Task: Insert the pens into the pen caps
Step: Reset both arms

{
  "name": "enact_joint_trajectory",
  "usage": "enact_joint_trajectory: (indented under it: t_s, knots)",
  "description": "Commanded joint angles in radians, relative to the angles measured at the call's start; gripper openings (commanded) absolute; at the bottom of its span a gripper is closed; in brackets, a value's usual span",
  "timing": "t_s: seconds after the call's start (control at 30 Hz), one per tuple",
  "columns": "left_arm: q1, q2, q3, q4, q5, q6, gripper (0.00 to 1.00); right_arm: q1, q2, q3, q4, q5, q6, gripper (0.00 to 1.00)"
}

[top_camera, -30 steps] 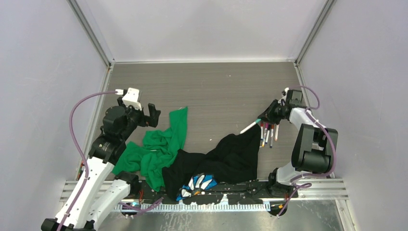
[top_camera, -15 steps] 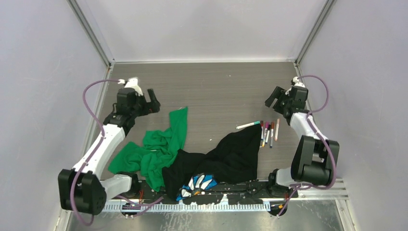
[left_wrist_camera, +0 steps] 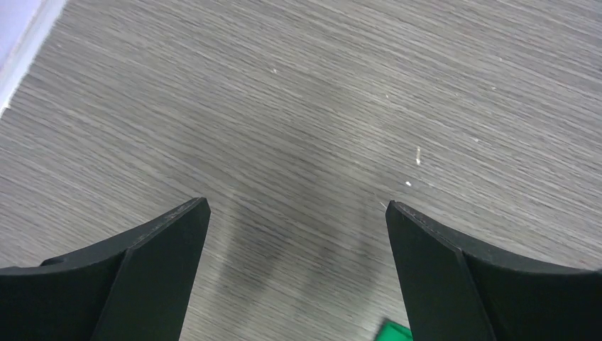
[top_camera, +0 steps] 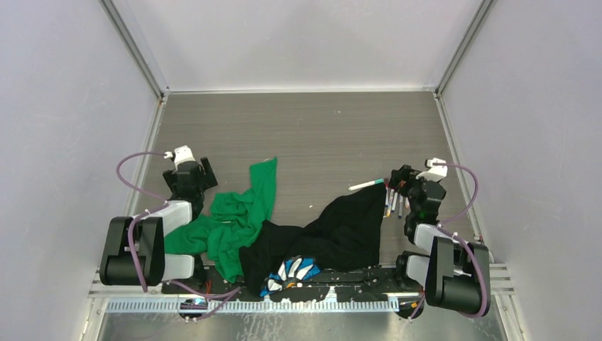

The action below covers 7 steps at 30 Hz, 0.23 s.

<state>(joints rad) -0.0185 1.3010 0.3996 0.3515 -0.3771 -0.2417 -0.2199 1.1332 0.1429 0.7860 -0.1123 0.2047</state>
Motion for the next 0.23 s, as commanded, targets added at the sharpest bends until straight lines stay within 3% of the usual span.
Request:
enact_joint_trajectory:
  t_s: [0.0, 0.2]
  knots:
    - [-0.006, -0.022, -0.019, 0.275, -0.093, 0.052, 0.98, 0.004, -0.015, 0.024, 0.189, 0.05, -0.027, 0.84]
    - [-0.006, -0.007, -0.025, 0.304, -0.099, 0.034, 0.98, 0.013, 0.043, 0.025, 0.209, 0.088, -0.012, 0.84]
